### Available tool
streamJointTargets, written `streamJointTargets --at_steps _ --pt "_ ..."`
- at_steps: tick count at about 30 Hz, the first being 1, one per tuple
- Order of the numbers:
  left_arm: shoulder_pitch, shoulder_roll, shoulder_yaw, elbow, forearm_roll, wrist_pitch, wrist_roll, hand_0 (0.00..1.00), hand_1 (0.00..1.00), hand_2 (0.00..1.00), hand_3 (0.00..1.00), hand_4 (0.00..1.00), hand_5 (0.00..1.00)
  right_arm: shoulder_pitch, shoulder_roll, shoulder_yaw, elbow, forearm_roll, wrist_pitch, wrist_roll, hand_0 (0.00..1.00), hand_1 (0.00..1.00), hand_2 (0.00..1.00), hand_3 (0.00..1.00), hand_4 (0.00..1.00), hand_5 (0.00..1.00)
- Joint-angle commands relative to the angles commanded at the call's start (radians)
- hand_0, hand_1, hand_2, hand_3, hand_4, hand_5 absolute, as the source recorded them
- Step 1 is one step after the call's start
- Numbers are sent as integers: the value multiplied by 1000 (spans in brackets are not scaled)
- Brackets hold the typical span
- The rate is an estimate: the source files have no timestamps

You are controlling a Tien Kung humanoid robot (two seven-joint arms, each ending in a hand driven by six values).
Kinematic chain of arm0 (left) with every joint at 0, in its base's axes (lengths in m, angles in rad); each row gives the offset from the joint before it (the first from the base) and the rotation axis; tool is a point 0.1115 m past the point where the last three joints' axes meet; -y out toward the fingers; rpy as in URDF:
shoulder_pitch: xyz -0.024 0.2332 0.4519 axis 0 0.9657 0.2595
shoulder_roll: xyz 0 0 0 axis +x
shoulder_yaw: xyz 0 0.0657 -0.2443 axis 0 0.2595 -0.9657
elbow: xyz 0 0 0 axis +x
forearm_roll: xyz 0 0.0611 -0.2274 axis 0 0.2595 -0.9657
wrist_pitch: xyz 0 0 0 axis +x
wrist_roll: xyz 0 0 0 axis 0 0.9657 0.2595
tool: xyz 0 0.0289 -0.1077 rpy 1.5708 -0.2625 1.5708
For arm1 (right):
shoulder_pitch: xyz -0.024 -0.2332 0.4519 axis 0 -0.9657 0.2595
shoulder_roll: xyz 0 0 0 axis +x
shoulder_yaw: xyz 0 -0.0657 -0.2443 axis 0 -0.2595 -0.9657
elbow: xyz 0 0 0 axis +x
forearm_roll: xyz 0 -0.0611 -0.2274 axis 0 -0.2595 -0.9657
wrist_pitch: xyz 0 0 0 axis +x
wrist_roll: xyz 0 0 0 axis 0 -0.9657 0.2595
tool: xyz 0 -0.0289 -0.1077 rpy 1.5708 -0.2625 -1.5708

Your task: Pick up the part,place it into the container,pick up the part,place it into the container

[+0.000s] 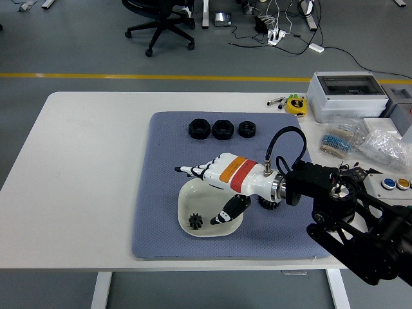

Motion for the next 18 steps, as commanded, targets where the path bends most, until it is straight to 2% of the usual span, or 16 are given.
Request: streamJointTargets --at_steps 4,5,10,11,16,17,18 --pt "2 -1 -4 0 5 0 2 697 658 675 566 650 588 -16 -10 34 -1 0 -16 -2 617 694 900 998 998 282" --pt "3 -1 -4 0 4 0 2 697 658 675 566 650 588 -21 -16 47 -3 0 -15 -1 572 660 829 974 998 278" --pt "6 -1 -5 1 2 2 1 697 658 675 566 650 588 -45 -67 100 -16 0 7 11 572 660 829 974 998 278" --pt "6 -1 -5 1 2 2 1 697 656 677 566 650 589 -48 -75 104 -18 0 8 12 532 628 778 883 998 248" --pt "9 -1 -10 1 12 0 3 697 656 677 566 650 589 -63 -108 120 -63 0 6 22 532 628 778 883 998 248" --pt "10 -2 -13 1 15 0 3 696 656 677 565 650 589 -64 -110 119 -77 0 4 24 501 612 746 831 998 234" --pt "11 -2 -16 1 19 0 4 696 656 677 565 650 589 -65 -108 116 -95 0 0 24 501 612 746 831 998 234"
